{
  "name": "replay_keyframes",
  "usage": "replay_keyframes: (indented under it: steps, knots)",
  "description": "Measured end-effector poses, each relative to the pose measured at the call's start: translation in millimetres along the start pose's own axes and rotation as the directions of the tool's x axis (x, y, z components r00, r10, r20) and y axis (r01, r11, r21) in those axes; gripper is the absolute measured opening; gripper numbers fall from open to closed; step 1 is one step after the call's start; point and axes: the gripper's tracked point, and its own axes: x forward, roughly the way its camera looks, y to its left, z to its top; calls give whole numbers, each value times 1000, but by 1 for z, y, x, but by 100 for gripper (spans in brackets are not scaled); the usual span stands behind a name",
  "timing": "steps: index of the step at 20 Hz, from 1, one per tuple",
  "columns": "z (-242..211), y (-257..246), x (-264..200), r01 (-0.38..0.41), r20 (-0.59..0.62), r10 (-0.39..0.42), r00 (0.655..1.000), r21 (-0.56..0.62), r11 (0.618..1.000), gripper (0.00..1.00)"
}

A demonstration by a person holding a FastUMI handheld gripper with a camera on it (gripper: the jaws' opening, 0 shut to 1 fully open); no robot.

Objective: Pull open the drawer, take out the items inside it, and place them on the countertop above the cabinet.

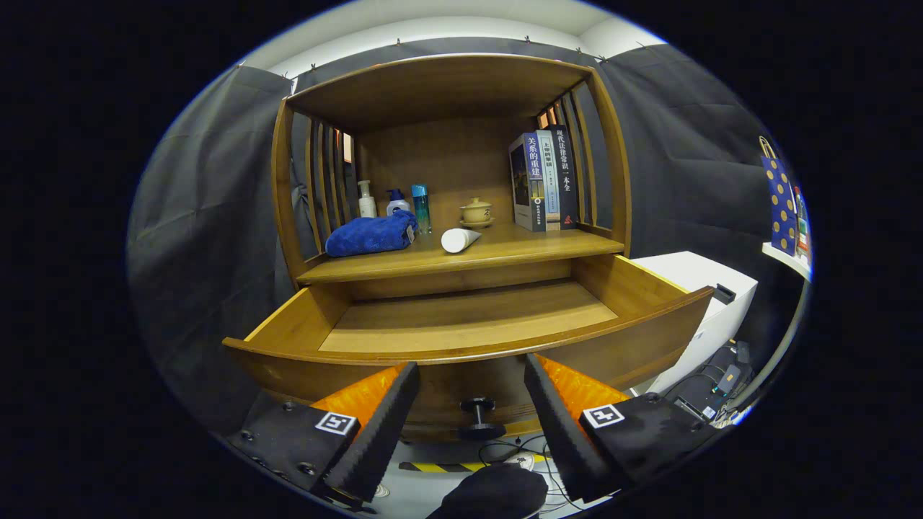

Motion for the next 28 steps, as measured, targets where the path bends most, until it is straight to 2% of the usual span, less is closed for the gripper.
replay_keyframes:
  steps: [9, 18, 23, 26, 27, 28]
  knots:
    - [30, 5, 76, 19, 5, -19, 1000, -47, 999, 99]
    - [53, 11, 148, 20, 35, -19, 999, -28, 999, 99]
    - [57, 10, 156, -4, 52, 5, 999, -30, 1000, 96]
    - [48, 1, 148, 40, -22, -40, 999, -10, 999, 99]
    - [52, -8, 138, 89, -15, -89, 996, 16, 996, 99]
    - [61, -5, 134, 69, 3, -69, 998, 58, 996, 99]
